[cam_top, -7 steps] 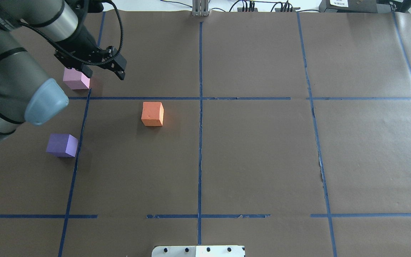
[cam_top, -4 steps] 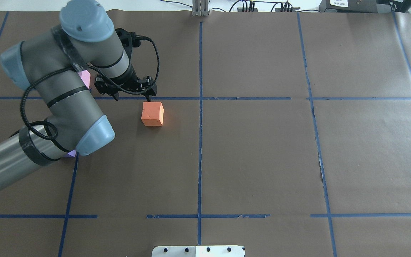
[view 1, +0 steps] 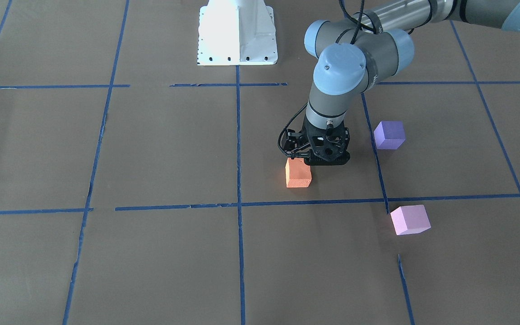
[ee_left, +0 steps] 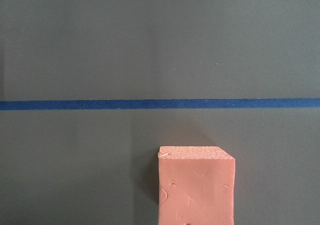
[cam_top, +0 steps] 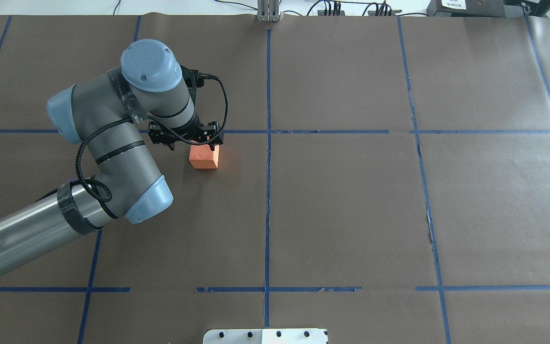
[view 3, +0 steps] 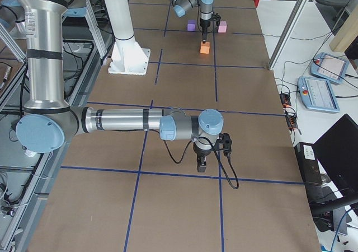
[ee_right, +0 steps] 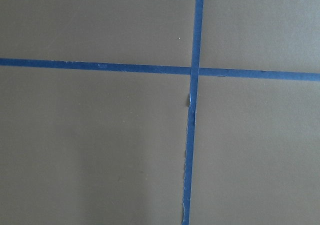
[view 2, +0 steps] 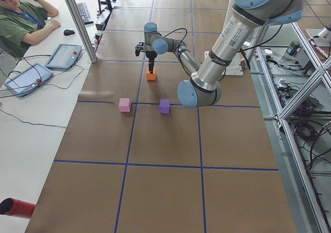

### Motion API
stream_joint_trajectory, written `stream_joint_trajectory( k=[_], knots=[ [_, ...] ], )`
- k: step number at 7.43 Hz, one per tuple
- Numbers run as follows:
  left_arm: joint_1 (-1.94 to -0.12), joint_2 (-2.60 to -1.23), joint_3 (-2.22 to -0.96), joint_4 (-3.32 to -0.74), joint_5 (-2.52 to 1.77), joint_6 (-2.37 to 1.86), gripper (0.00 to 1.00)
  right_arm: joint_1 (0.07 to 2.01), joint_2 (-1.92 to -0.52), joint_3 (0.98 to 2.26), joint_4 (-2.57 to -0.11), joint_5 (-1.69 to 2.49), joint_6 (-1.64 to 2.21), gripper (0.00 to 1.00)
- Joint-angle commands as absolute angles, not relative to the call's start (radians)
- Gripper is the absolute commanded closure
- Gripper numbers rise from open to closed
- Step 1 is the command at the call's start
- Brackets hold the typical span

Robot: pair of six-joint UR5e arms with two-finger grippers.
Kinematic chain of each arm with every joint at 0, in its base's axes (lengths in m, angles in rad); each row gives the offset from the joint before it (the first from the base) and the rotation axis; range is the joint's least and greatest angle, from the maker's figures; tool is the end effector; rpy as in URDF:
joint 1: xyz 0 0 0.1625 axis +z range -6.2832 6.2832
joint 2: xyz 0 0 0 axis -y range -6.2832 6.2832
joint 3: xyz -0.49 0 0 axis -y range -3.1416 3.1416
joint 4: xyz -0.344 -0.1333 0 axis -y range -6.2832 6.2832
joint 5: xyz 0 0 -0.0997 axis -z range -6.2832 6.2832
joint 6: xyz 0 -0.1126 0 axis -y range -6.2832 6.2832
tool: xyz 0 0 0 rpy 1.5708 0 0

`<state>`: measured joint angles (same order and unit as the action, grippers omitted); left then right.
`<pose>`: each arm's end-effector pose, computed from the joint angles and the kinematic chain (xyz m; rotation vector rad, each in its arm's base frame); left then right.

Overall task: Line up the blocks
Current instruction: 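Move the left gripper over the orange cube, then lower the left gripper and close it on the orange cube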

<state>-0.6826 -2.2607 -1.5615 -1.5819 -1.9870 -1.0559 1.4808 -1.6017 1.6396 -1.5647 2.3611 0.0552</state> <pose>0.5046 -0.5234 0.3397 0.0542 0.7874 -0.0150 0.0143 -0.4347 0.7140 -0.0157 -0.7912 -0.0503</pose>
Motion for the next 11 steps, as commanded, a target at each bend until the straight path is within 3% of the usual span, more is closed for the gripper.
stream_joint_trajectory(
  k=[1, 8, 9, 11],
  knots=[
    [-0.677, -2.293, -1.495, -1.632, -1.987, -1.089, 0.00, 1.482, -1.601, 1.640, -1.565, 2.362, 0.055, 0.00],
    [-0.660, -2.296, -1.399, -1.718, -1.985, -1.094, 0.00, 1.482, -1.601, 1.640, -1.565, 2.362, 0.055, 0.00],
    [-0.658, -2.293, -1.399, -1.721, -1.985, -1.095, 0.07, 1.482, -1.603, 1.640, -1.565, 2.362, 0.055, 0.00],
    [-0.658, -2.293, -1.401, -1.721, -1.985, -1.092, 0.59, 1.482, -1.601, 1.640, -1.565, 2.361, 0.055, 0.00]
  ],
)
